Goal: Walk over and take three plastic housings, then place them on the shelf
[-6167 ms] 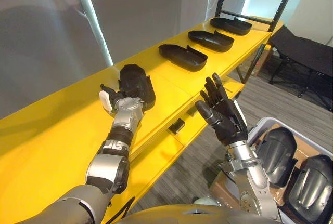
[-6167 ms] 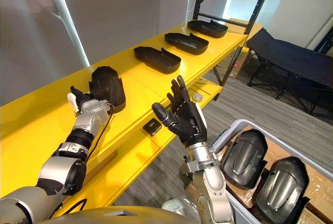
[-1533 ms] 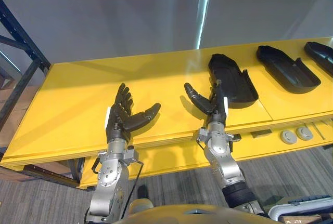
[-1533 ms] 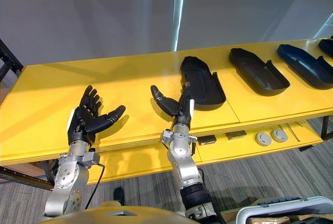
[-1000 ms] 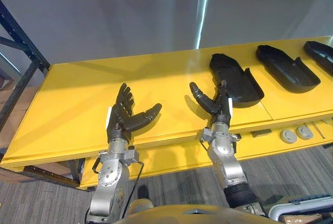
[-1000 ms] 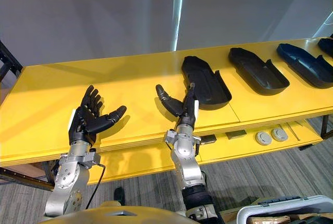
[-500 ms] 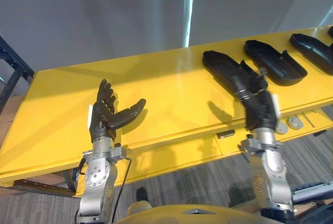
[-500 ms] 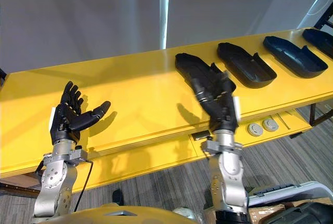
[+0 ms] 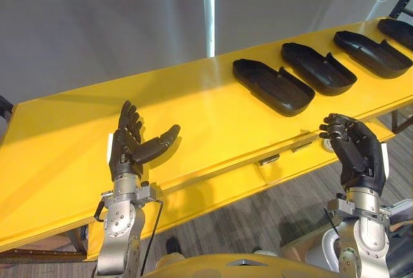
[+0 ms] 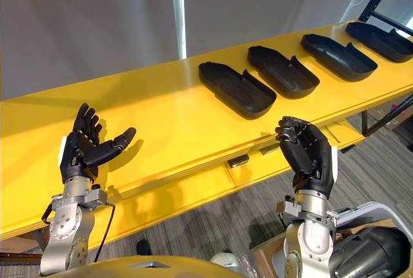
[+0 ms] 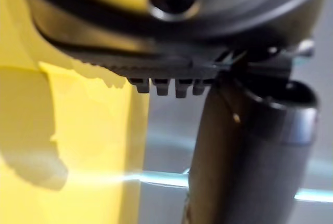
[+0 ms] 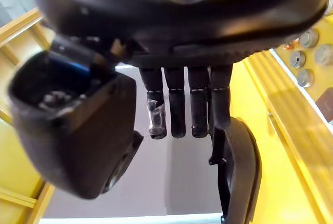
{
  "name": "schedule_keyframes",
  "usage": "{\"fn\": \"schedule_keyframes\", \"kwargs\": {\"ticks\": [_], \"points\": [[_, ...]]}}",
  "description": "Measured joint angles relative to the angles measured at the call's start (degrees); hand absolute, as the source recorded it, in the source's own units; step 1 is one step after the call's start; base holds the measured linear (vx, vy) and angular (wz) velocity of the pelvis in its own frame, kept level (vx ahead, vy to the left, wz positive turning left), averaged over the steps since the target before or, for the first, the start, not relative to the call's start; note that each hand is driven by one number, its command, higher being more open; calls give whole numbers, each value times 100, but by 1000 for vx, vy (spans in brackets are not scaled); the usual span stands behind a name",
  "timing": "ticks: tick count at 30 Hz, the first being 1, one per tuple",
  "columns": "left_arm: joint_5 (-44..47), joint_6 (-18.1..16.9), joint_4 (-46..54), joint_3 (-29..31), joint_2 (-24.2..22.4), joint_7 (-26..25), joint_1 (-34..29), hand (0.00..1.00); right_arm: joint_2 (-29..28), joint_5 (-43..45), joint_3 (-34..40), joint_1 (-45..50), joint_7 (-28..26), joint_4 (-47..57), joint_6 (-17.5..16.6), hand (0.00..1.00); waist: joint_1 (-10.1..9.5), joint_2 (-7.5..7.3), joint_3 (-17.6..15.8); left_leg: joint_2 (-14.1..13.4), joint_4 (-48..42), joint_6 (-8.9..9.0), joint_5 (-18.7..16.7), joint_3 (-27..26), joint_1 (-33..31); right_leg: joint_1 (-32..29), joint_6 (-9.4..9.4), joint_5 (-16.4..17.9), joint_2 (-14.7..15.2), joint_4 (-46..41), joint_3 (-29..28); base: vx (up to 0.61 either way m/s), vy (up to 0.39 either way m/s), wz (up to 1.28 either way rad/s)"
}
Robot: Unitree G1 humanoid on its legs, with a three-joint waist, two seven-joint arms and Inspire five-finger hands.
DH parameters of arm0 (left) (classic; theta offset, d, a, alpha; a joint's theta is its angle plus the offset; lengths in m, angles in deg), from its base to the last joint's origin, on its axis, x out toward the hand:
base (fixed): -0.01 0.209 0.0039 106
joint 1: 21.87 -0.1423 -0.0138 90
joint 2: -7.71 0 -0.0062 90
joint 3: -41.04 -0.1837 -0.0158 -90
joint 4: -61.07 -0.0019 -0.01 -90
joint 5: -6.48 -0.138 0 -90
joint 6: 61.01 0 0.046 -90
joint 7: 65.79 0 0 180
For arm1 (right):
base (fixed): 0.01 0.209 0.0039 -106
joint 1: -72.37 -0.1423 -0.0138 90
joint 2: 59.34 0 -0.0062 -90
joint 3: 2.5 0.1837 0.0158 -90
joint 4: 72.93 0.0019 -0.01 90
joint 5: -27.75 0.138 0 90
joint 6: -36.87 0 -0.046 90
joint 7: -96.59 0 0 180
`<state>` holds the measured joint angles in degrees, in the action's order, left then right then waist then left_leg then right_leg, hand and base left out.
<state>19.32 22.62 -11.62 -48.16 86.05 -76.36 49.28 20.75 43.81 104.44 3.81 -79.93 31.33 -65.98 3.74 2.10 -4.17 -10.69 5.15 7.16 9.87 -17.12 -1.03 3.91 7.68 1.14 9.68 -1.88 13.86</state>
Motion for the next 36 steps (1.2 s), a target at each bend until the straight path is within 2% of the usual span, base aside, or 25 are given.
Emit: {"fn": "schedule_keyframes", "kwargs": {"ticks": [7,12,14,16,23,25,31,36], "points": [[-1,2,0,-10,12,-131,-1,100,-33,-461,233,-78,419,-450,2,100,-27,-12,-8,1,1,-5,-3,15,-6,5,1,0,1,-5,21,0,0,0],[0,24,0,-45,39,-85,5,100,66,-884,500,-525,830,-636,2,100,-28,-47,-30,10,1,-44,38,103,-45,22,10,-8,2,-7,101,-11,-2,7],[0,34,0,-45,85,-72,9,100,144,-919,531,-692,832,-753,2,100,-32,-65,-41,13,1,-54,52,139,-51,42,11,-9,2,-9,135,-4,-9,11],[0,45,0,-44,137,-34,12,100,282,-1388,531,-895,832,-818,3,100,-49,-71,-44,21,1,-56,63,178,-62,55,12,-10,3,-13,164,-2,-7,9],[0,56,-2,-80,240,31,99,100,1231,-2019,116,-1820,614,-1248,-10,100,-87,-78,-42,30,1,-63,107,334,-90,132,7,-7,-3,-19,320,-8,-12,10],[-1,56,-22,-118,319,40,159,100,1475,-1995,-37,-2082,388,-1535,-10,100,-164,-77,-41,34,1,-75,131,373,-137,115,9,-9,-6,-19,354,-14,-8,10],[0,73,-216,-195,346,92,283,100,1682,-1884,-455,-2674,1,-2340,15,100,-238,-78,-41,71,1,-99,183,506,-163,152,6,-7,19,-77,472,-12,-7,11],[0,123,-221,-221,348,148,332,100,1829,-1732,-558,-2997,-202,-3076,187,100,-344,-73,-39,92,2,-112,210,599,-166,191,8,-8,29,-99,523,-29,-6,7]]}}
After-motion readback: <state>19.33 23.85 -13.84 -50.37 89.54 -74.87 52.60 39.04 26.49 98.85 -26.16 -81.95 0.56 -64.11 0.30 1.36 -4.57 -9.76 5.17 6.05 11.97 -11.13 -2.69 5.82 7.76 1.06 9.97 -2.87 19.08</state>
